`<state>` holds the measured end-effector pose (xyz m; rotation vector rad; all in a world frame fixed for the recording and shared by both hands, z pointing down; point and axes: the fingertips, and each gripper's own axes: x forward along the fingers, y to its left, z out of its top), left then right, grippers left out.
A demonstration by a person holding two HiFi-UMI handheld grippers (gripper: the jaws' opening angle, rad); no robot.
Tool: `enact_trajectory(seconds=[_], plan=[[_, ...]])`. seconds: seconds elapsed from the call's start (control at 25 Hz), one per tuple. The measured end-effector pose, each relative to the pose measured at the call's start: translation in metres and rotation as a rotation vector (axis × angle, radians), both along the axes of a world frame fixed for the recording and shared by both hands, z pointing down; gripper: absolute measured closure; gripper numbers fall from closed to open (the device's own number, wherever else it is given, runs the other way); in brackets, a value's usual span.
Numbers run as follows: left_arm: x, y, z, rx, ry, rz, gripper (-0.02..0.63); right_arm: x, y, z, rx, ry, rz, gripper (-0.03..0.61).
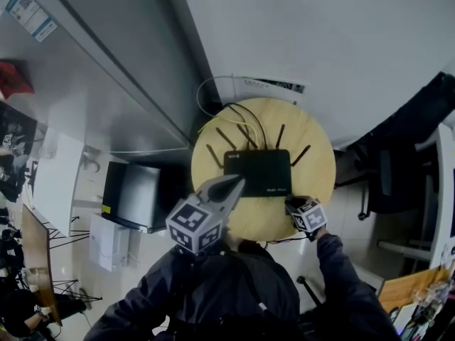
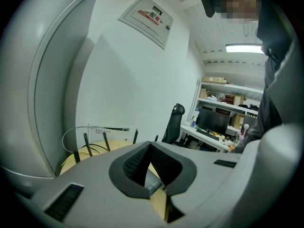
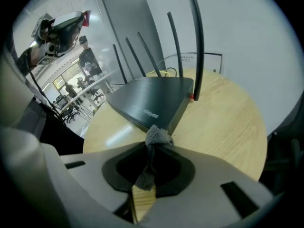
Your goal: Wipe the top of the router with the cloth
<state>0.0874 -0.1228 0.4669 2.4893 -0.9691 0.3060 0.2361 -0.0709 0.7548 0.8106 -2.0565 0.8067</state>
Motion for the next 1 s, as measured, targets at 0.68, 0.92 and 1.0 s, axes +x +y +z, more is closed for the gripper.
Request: enact_trajectory(seconds=[0.68,0.92,1.0], plan=[[-0.125,0.016,-0.011,0.026,0.024,-0.047,0.614,-0.161,0.005,-0.001,-0.024,-0.026,0.082,0.508],[-0.174,0.025,-0.01,0.013,0.022,-0.058,0.614,-0.223,0.007,-0.005,-0.016,-0.042,0.055,0.508],[-0.184,0.028,-0.01,0.01,0.02,-0.051,0.614,-0.231,0.007,-0.004,-0.015,-0.036,0.062,0.508]])
